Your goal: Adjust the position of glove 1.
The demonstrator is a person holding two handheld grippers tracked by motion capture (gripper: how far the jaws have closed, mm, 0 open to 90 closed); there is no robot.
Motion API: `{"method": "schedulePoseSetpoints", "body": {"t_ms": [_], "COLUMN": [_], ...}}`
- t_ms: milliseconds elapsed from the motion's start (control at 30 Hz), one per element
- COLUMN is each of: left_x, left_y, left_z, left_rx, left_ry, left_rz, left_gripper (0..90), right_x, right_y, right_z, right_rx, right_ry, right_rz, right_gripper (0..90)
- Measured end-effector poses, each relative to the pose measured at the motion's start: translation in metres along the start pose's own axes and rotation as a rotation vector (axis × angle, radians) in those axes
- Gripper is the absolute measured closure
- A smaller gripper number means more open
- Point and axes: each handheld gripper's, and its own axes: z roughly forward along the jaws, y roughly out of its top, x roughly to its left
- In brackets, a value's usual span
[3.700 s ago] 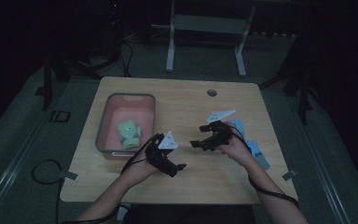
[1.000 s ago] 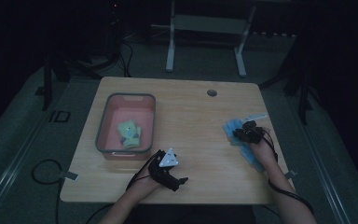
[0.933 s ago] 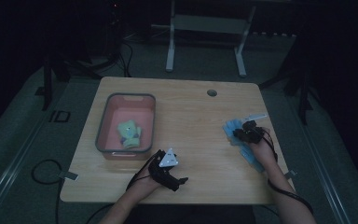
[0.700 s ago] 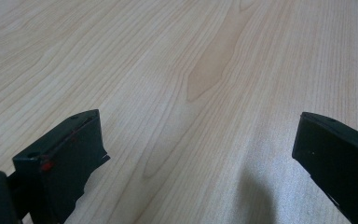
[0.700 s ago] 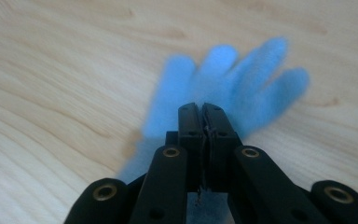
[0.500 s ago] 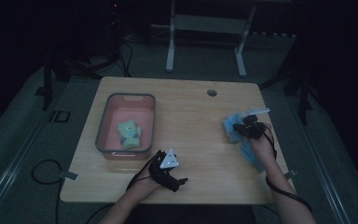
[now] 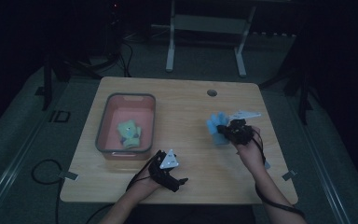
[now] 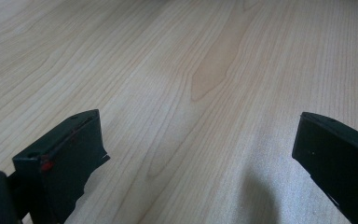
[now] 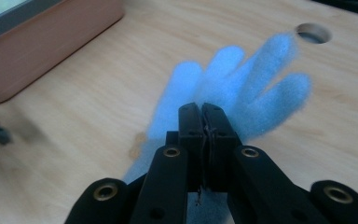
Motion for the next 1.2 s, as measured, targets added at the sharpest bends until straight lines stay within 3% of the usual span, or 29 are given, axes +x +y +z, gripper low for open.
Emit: {"method": "schedulePoseSetpoints", "body": {"t_ms": [67, 233, 400, 767, 1067, 1200], "left_x": [0.0, 0.0, -0.001, -0.001, -0.001, -0.002], "left_y": [0.0, 0.0, 0.0, -0.001, -0.002, -0.002], "left_z": [0.0, 0.0, 0.0, 0.001, 0.001, 0.002], "left_rx": [0.0, 0.0, -0.001, -0.004, -0.004, -0.001], "left_ry": [-0.002, 0.003, 0.004, 0.007, 0.007, 0.002], "left_rz": [-0.002, 0.0, 0.005, 0.004, 0.006, 0.009], "left_gripper": [1.8, 1.7, 1.8, 1.8, 1.7, 1.7], "right_x": [0.009, 0.026, 0.036, 0.04, 0.043, 0.044], "right_y": [-0.003, -0.01, -0.017, -0.042, -0.056, -0.062], "right_z": [0.002, 0.007, 0.014, 0.037, 0.057, 0.061], "right_rx": [0.0, -0.011, -0.003, 0.043, 0.085, 0.09], "right_ry": [0.027, 0.044, 0.011, 0.035, -0.001, -0.012], "right_rz": [-0.003, 0.017, 0.047, 0.132, 0.162, 0.147], "right_gripper": [87.5, 87.5, 87.5, 87.3, 85.9, 79.9]}}
